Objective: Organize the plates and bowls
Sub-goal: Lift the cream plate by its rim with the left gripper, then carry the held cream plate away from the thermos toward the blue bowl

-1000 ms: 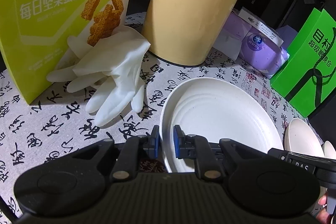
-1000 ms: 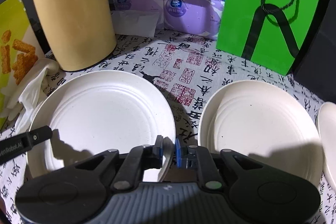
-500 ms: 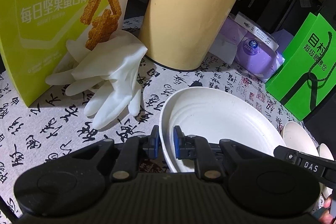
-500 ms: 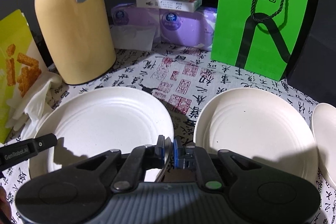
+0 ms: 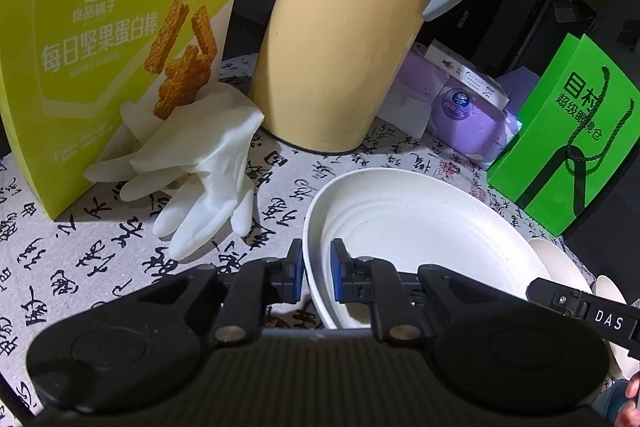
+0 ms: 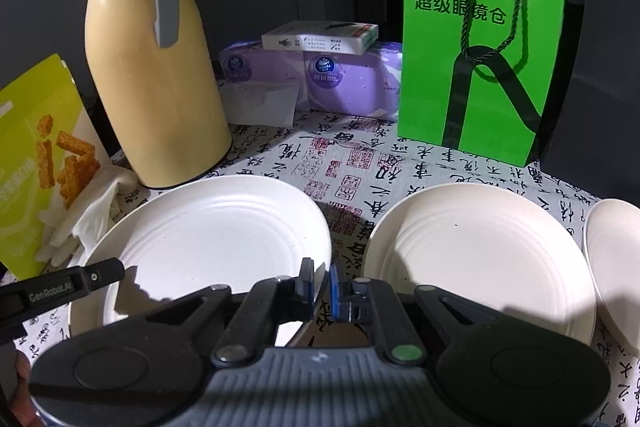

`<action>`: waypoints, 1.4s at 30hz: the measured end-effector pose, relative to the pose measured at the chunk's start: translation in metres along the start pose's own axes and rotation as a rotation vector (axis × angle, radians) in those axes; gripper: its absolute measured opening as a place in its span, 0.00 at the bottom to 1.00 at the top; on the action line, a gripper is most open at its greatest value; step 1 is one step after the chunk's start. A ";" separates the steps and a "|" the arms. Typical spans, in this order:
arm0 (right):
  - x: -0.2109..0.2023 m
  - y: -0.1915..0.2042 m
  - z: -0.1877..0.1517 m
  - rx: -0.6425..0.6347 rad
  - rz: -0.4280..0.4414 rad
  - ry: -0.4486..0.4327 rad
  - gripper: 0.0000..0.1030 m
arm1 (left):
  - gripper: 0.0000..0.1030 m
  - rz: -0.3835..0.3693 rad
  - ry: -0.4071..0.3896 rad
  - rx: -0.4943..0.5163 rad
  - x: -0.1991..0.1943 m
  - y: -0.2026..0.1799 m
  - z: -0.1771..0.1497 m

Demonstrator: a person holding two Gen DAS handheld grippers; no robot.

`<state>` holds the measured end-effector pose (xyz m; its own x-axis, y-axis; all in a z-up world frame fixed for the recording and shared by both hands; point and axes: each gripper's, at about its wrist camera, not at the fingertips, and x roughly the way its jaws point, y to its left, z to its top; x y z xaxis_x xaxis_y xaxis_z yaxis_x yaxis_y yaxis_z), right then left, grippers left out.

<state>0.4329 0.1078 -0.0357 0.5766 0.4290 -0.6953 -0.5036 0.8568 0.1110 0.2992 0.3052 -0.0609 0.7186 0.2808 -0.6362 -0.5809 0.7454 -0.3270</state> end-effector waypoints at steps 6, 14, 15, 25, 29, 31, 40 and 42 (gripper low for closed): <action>-0.012 -0.006 -0.001 0.011 0.006 -0.031 0.07 | 0.13 -0.021 -0.024 0.013 -0.007 -0.004 -0.002; -0.032 -0.014 -0.005 0.036 0.013 -0.077 0.08 | 0.13 -0.057 -0.046 0.028 -0.016 -0.011 -0.006; -0.033 -0.015 -0.005 0.039 0.014 -0.083 0.08 | 0.13 -0.062 -0.052 0.032 -0.018 -0.013 -0.006; -0.058 -0.024 -0.016 0.056 0.013 -0.149 0.08 | 0.13 -0.115 -0.107 0.045 -0.036 -0.021 -0.010; -0.067 -0.031 -0.023 0.078 0.017 -0.166 0.08 | 0.13 -0.141 -0.121 0.053 -0.044 -0.024 -0.012; -0.072 -0.033 -0.026 0.090 0.017 -0.175 0.08 | 0.13 -0.149 -0.132 0.065 -0.048 -0.027 -0.013; -0.098 -0.044 -0.035 0.134 -0.002 -0.227 0.08 | 0.13 -0.190 -0.147 0.097 -0.056 -0.044 -0.018; -0.105 -0.047 -0.036 0.137 -0.010 -0.239 0.08 | 0.13 -0.200 -0.151 0.094 -0.059 -0.047 -0.018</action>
<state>0.3728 0.0123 0.0060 0.7244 0.4621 -0.5116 -0.4148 0.8849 0.2119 0.2773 0.2429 -0.0208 0.8685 0.2037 -0.4519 -0.3884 0.8462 -0.3649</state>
